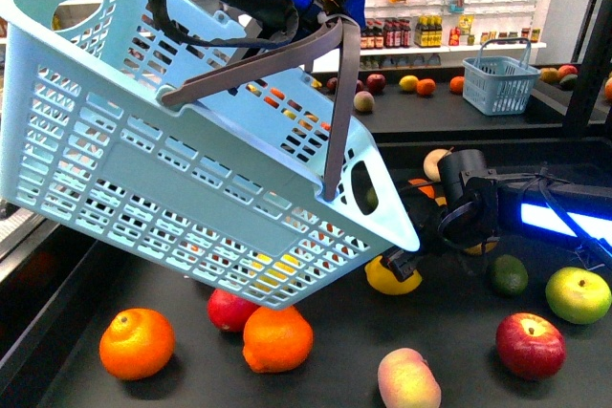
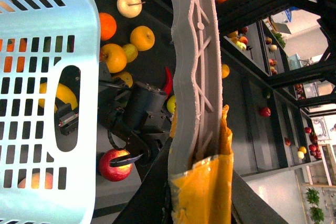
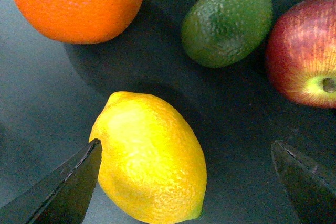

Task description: Pick lemon from shelf

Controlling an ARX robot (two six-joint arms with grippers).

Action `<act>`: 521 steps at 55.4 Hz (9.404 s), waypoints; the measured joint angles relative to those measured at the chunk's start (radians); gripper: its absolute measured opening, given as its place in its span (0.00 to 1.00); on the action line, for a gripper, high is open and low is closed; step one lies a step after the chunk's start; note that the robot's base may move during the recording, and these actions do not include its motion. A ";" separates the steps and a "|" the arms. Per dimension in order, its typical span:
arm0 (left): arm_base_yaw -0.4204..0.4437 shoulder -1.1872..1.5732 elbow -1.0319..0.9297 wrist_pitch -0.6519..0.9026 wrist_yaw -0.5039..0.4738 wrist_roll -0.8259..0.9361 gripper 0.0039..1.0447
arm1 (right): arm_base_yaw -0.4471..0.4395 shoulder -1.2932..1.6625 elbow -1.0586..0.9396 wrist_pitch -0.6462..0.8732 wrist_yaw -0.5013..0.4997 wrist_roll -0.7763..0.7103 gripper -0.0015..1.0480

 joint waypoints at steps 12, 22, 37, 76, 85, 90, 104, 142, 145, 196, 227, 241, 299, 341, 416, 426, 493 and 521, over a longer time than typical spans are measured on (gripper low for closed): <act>0.000 0.000 0.000 0.000 0.000 0.000 0.11 | 0.009 0.028 0.000 0.013 -0.012 0.019 0.93; 0.000 0.000 0.000 0.000 0.000 0.000 0.11 | 0.020 0.044 0.000 0.027 -0.011 0.035 0.93; 0.000 0.000 0.000 0.000 0.000 0.000 0.11 | 0.026 0.072 0.000 0.057 0.043 0.045 0.93; 0.000 0.000 0.000 0.000 0.000 0.000 0.11 | 0.003 0.075 0.000 0.120 0.095 0.146 0.69; 0.000 0.000 0.000 0.000 0.000 0.000 0.11 | -0.039 -0.095 -0.217 0.294 0.101 0.233 0.69; 0.000 0.000 0.000 0.000 -0.001 0.000 0.11 | -0.082 -0.395 -0.609 0.528 0.075 0.317 0.69; 0.000 0.000 0.000 0.000 0.000 0.000 0.11 | -0.072 -1.003 -1.142 0.702 -0.042 0.550 0.69; 0.000 0.000 0.000 0.000 0.000 -0.001 0.11 | 0.135 -1.070 -1.341 0.687 -0.092 0.700 0.69; 0.000 0.000 0.000 0.000 0.000 -0.001 0.11 | 0.142 -1.053 -1.341 0.679 -0.085 0.699 0.69; 0.000 0.003 0.000 0.000 0.004 -0.011 0.11 | -0.057 -1.664 -1.974 0.998 0.388 0.605 0.93; -0.001 0.003 0.000 0.000 0.004 -0.011 0.11 | 0.146 -2.653 -2.679 0.787 0.479 0.517 0.66; -0.001 0.003 0.000 0.000 0.004 -0.011 0.11 | 0.142 -2.997 -2.824 0.593 0.476 0.494 0.27; 0.000 0.003 0.000 0.000 0.004 -0.012 0.11 | -0.051 -3.248 -2.879 0.432 0.287 0.488 0.60; 0.212 -0.037 -0.144 0.407 -0.402 -0.246 0.11 | -0.052 -3.248 -2.879 0.432 0.286 0.488 0.93; 0.683 0.210 -0.262 1.196 -0.508 -0.721 0.10 | -0.052 -3.248 -2.879 0.432 0.286 0.488 0.93; 0.692 0.256 -0.235 1.233 -0.522 -0.756 0.10 | -0.053 -3.248 -2.879 0.432 0.286 0.488 0.93; 0.728 -0.026 -0.484 1.036 -0.430 -0.548 0.93 | -0.053 -3.248 -2.879 0.432 0.286 0.488 0.93; 0.540 -0.598 -0.682 0.394 -0.589 0.289 0.93 | -0.053 -3.248 -2.879 0.432 0.286 0.488 0.93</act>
